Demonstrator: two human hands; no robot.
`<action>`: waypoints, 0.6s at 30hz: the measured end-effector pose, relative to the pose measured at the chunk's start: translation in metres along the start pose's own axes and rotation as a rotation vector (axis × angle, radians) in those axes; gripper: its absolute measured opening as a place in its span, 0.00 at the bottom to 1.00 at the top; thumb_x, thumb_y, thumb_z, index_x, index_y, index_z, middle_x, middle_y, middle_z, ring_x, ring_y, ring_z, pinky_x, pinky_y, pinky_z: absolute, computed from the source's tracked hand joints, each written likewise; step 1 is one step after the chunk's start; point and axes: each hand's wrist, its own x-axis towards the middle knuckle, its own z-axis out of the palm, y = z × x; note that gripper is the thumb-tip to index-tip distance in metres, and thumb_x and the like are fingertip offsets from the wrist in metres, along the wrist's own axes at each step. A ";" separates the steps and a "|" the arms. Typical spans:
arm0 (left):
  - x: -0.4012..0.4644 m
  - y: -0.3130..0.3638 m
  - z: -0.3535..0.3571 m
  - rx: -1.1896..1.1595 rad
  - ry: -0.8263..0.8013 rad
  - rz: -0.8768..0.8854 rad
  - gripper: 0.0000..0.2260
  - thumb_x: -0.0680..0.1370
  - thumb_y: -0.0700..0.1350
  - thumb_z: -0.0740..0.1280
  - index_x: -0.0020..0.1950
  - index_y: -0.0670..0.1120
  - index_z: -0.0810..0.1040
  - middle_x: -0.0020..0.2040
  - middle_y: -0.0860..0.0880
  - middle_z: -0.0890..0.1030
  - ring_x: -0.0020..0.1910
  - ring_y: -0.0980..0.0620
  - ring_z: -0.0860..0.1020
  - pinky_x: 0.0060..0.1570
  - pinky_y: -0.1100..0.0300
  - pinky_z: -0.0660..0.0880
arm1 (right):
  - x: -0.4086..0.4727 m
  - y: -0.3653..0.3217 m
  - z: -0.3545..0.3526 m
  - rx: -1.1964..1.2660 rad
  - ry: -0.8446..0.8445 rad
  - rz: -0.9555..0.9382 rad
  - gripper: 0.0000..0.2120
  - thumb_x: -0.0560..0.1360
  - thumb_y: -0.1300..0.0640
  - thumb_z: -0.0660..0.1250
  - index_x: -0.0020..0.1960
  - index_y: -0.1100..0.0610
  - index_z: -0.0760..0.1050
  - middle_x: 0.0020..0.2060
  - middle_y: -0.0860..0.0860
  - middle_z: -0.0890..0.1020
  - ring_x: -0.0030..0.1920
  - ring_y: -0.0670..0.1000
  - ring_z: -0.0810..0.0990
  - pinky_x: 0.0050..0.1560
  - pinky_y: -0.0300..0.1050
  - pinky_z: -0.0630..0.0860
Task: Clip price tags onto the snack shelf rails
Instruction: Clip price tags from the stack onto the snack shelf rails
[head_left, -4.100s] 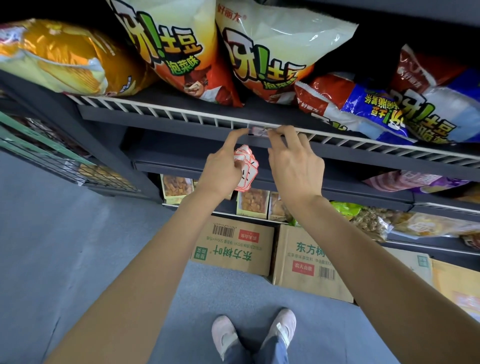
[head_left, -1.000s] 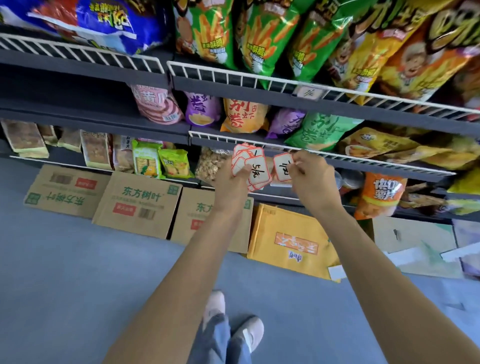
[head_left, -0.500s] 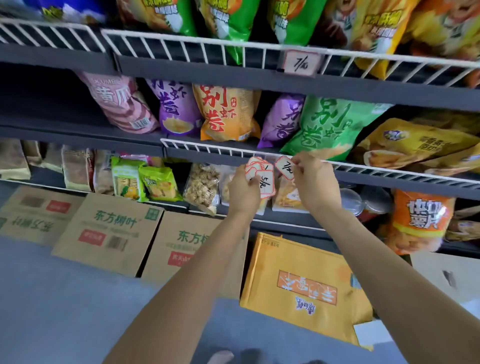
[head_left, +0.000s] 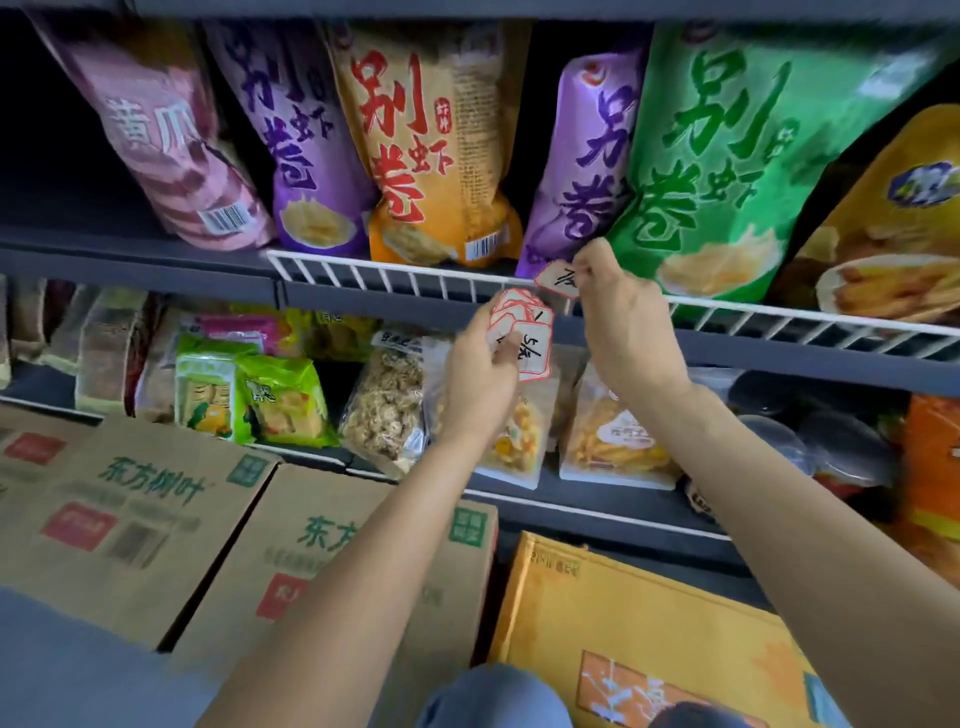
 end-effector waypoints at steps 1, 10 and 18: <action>0.000 -0.001 0.000 -0.017 0.002 0.018 0.18 0.80 0.41 0.62 0.70 0.44 0.69 0.61 0.47 0.79 0.60 0.52 0.76 0.62 0.55 0.73 | -0.001 0.000 0.002 0.006 0.018 0.010 0.14 0.73 0.73 0.55 0.57 0.62 0.66 0.39 0.53 0.68 0.32 0.53 0.64 0.34 0.46 0.59; 0.003 -0.009 0.010 0.105 0.057 0.167 0.20 0.80 0.42 0.63 0.72 0.45 0.67 0.59 0.48 0.81 0.56 0.53 0.78 0.55 0.65 0.73 | -0.001 0.005 0.016 -0.079 0.079 -0.032 0.12 0.76 0.69 0.53 0.57 0.60 0.66 0.43 0.51 0.66 0.34 0.53 0.66 0.29 0.44 0.56; -0.003 -0.008 0.005 0.008 0.115 0.151 0.15 0.79 0.40 0.63 0.66 0.43 0.72 0.57 0.48 0.80 0.58 0.51 0.77 0.59 0.54 0.75 | -0.001 0.002 0.008 -0.089 0.048 -0.058 0.15 0.73 0.72 0.55 0.57 0.59 0.66 0.33 0.52 0.64 0.26 0.50 0.57 0.26 0.45 0.51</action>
